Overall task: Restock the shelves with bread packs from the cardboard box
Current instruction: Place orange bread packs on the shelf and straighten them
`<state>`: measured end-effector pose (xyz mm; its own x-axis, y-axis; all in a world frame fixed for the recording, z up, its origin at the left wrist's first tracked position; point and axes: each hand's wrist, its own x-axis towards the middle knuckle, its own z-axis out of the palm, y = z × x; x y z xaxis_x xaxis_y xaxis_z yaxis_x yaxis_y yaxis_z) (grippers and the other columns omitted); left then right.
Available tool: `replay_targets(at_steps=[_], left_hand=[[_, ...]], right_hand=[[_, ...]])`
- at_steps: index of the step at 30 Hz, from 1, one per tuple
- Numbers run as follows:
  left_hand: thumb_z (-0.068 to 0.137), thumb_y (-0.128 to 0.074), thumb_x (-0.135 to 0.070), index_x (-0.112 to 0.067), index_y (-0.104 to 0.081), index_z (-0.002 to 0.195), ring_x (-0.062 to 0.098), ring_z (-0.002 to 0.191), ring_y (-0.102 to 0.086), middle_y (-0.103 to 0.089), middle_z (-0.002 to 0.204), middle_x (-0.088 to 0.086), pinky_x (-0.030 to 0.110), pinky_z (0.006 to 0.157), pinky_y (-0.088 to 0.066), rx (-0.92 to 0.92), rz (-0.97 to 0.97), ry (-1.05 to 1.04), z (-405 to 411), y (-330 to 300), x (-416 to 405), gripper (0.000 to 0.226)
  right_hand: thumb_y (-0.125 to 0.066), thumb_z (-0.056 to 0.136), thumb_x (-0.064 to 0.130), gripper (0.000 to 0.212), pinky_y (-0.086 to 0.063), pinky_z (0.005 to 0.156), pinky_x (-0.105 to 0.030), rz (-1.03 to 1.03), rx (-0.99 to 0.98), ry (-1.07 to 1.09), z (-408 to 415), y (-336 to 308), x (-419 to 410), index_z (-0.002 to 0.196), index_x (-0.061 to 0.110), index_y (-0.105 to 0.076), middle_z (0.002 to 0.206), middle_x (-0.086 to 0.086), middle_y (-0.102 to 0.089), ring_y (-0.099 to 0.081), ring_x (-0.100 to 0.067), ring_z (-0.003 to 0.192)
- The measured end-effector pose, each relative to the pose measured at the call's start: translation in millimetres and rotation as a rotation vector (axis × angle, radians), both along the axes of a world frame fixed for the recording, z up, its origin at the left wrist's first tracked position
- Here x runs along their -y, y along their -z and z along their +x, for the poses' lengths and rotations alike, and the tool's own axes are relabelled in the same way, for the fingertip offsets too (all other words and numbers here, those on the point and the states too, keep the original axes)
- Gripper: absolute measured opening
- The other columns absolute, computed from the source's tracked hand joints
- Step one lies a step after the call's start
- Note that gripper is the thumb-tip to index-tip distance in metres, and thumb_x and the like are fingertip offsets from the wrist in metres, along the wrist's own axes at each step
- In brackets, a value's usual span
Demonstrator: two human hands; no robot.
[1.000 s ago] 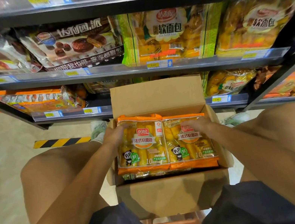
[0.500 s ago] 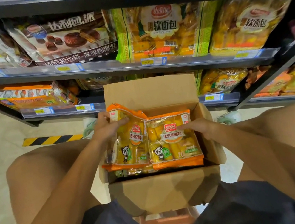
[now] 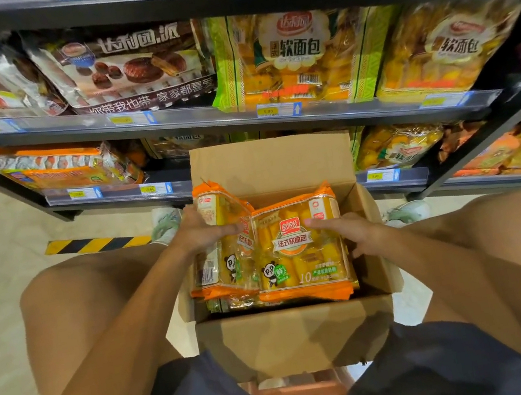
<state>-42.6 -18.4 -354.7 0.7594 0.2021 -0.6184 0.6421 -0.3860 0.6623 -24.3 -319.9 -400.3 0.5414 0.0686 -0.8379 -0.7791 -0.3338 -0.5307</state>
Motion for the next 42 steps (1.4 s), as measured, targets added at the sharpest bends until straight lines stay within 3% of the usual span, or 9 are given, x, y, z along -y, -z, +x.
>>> replay_targets(at_steps=[2, 4, 8, 12, 21, 28, 32, 36, 42], left_hand=[[0.066, -0.092, -0.013, -0.025, -0.052, 0.090, 0.022, 0.096, -0.067, -0.068, 0.102, 0.004, 0.039, 0.089, -0.056, 0.027, -0.007, 0.023, -1.1, 2.1, 1.2, 0.049], [0.066, -0.092, -0.010, -0.027, -0.051, 0.092, 0.020, 0.096, -0.066, -0.066, 0.101, 0.002, 0.038, 0.089, -0.055, 0.028, 0.001, 0.064, -3.6, 1.9, -1.7, 0.051], [0.042, -0.098, -0.036, -0.024, -0.041, 0.123, 0.022, 0.099, -0.069, -0.068, 0.113, 0.001, 0.048, 0.087, -0.059, 0.024, 0.034, 0.072, -6.5, 7.6, -18.1, 0.100], [0.054, -0.097, -0.030, -0.023, -0.042, 0.126, 0.020, 0.099, -0.069, -0.068, 0.110, -0.002, 0.047, 0.088, -0.058, 0.128, 0.046, 0.129, -5.0, -12.9, -19.7, 0.091], [0.071, -0.088, -0.016, -0.023, -0.061, 0.121, 0.012, 0.094, -0.074, -0.077, 0.106, -0.005, 0.032, 0.080, -0.059, 0.411, -0.165, 0.168, 16.2, -116.2, -13.5, 0.057], [0.047, -0.096, -0.034, -0.025, -0.060, 0.123, 0.015, 0.095, -0.075, -0.076, 0.108, -0.005, 0.029, 0.070, -0.062, 0.675, -0.304, 0.088, 32.6, -195.6, 18.2, 0.084], [0.048, -0.094, -0.037, -0.023, -0.061, 0.124, 0.018, 0.099, -0.074, -0.076, 0.111, -0.004, 0.038, 0.081, -0.061, 0.827, -0.339, 0.083, 44.5, -232.2, 37.9, 0.084], [0.054, -0.092, -0.039, -0.025, -0.058, 0.129, 0.018, 0.105, -0.072, -0.073, 0.117, -0.005, 0.046, 0.088, -0.057, 0.956, -0.353, 0.088, 60.2, -263.4, 54.0, 0.083], [0.066, -0.089, -0.019, -0.024, -0.060, 0.124, 0.002, 0.104, -0.069, -0.073, 0.108, -0.019, 0.018, 0.081, -0.058, 1.222, -0.188, 0.174, 77.8, -296.0, 84.7, 0.065]], right_hand=[[-0.096, 0.028, 0.065, 0.133, -0.044, 0.102, -0.061, 0.017, 0.007, 0.008, -0.7, 11.5, -1.8, 0.143, 0.023, -0.042, 0.129, -0.003, -0.065, -0.062, -0.029, 0.118], [-0.101, 0.027, 0.053, 0.135, -0.059, 0.083, -0.051, 0.037, 0.018, 0.015, 0.3, 16.0, -6.0, 0.143, 0.020, -0.041, 0.121, -0.005, -0.069, -0.072, -0.026, 0.103], [-0.098, 0.057, 0.029, 0.075, -0.062, 0.077, -0.040, -0.003, 0.101, -0.049, -0.8, -5.2, -11.7, 0.122, 0.018, -0.064, 0.110, -0.005, -0.075, -0.074, -0.022, 0.093], [-0.093, 0.066, 0.027, 0.047, -0.058, 0.078, -0.030, -0.078, 0.339, -0.171, 6.1, -41.9, -2.0, 0.107, 0.029, -0.070, 0.106, 0.003, -0.076, -0.073, -0.012, 0.091], [-0.092, 0.068, 0.026, 0.058, -0.054, 0.091, -0.033, -0.057, 0.741, -0.077, 17.0, -165.0, 56.8, 0.119, 0.028, -0.065, 0.107, 0.012, -0.076, -0.072, -0.007, 0.098], [-0.089, 0.068, 0.023, 0.052, -0.053, 0.065, -0.008, -0.095, 1.017, 0.106, 20.4, -252.3, 101.4, 0.112, 0.031, -0.063, 0.100, 0.020, -0.073, -0.069, 0.008, 0.085], [-0.089, 0.057, 0.038, 0.071, -0.055, 0.081, -0.023, -0.156, 1.171, 0.217, 26.1, -287.1, 127.2, 0.123, 0.024, -0.065, 0.108, 0.014, -0.073, -0.071, 0.002, 0.094], [-0.087, 0.064, 0.039, 0.068, -0.054, 0.080, -0.024, -0.200, 1.298, 0.273, 28.6, -316.2, 146.7, 0.126, 0.027, -0.064, 0.108, 0.017, -0.073, -0.069, 0.005, 0.094], [-0.087, 0.064, 0.043, 0.071, -0.056, 0.087, -0.035, -0.207, 1.395, 0.363, 28.3, -338.4, 171.9, 0.130, 0.028, -0.063, 0.117, 0.012, -0.072, -0.070, -0.005, 0.104]])
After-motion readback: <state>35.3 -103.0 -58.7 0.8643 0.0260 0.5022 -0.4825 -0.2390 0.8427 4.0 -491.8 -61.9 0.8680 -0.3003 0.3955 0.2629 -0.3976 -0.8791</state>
